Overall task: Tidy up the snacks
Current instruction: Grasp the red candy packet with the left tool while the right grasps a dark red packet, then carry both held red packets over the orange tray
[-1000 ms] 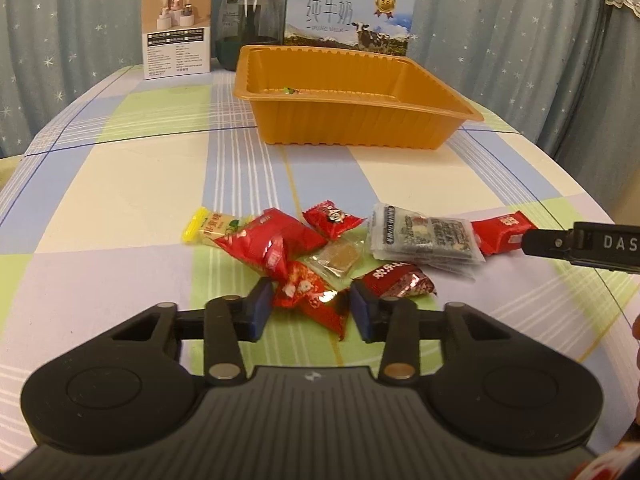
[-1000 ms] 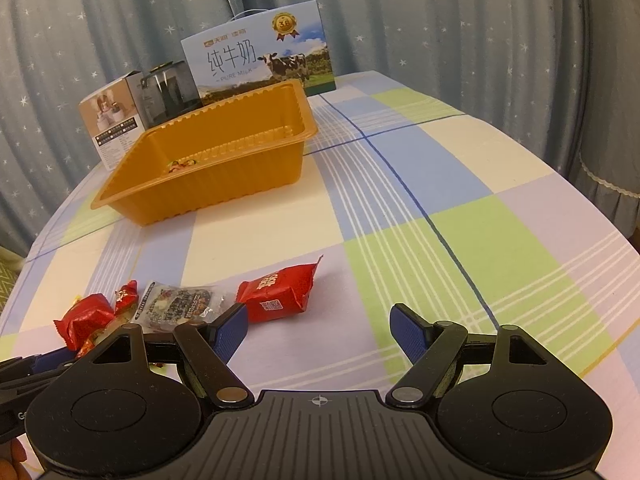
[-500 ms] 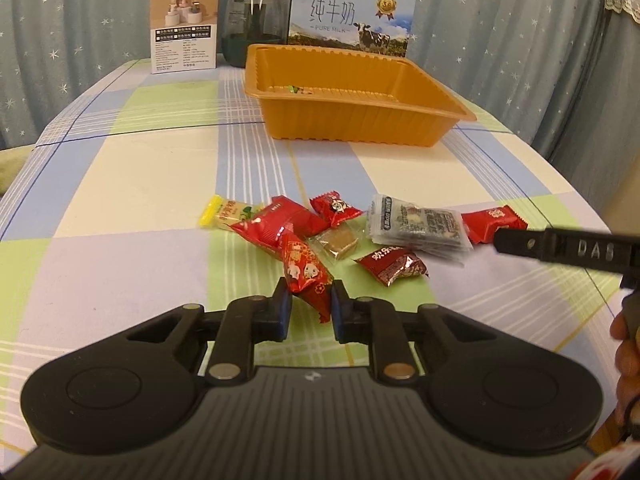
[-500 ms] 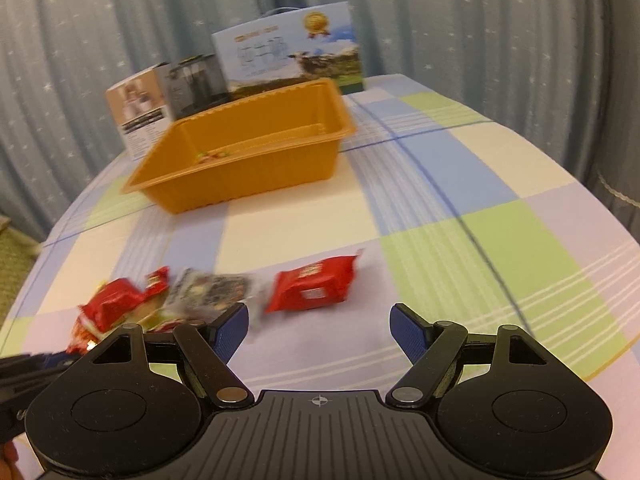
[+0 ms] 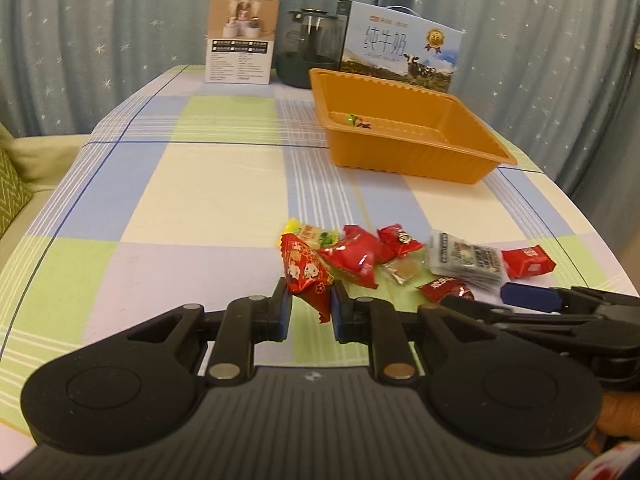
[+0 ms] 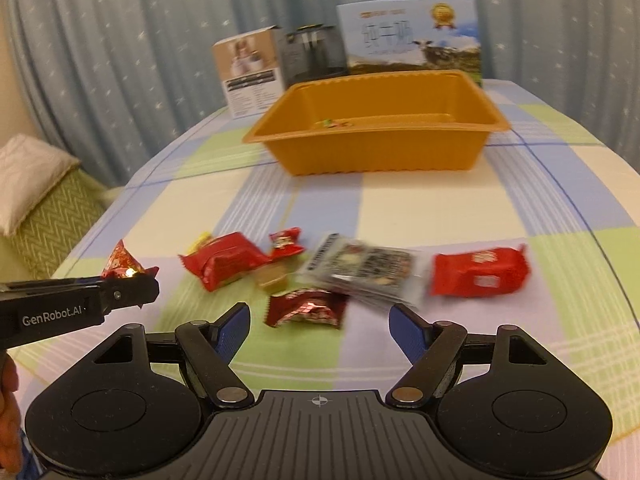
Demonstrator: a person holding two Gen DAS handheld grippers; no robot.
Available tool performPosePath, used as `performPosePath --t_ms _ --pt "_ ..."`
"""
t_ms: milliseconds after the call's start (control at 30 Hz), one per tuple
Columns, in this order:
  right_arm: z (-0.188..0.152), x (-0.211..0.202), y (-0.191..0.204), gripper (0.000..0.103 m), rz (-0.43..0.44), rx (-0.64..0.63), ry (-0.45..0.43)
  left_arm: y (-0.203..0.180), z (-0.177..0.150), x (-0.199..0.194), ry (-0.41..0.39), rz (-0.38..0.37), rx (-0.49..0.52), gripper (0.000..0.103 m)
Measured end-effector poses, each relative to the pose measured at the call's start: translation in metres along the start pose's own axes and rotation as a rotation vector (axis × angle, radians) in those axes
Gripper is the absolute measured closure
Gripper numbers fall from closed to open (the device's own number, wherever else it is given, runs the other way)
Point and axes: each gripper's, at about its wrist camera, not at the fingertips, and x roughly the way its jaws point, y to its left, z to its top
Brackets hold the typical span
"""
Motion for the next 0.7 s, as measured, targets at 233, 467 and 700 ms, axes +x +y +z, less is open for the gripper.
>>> performPosePath --t_ms 233,467,700 --pt "-0.006 0.020 0.016 0.043 -0.042 -0.085 -0.011 0.004 -0.001 0.001 -0.002 -0.008 -0.028 0.085" --pt "-0.008 0.022 0.020 0.064 -0.087 -0.132 -0.021 0.003 -0.001 0.002 0.002 -0.014 -0.029 0.085" --pt "-0.010 0.011 0.020 0.068 -0.077 -0.126 -0.024 0.000 0.000 -0.001 -0.001 -0.019 -0.017 0.085"
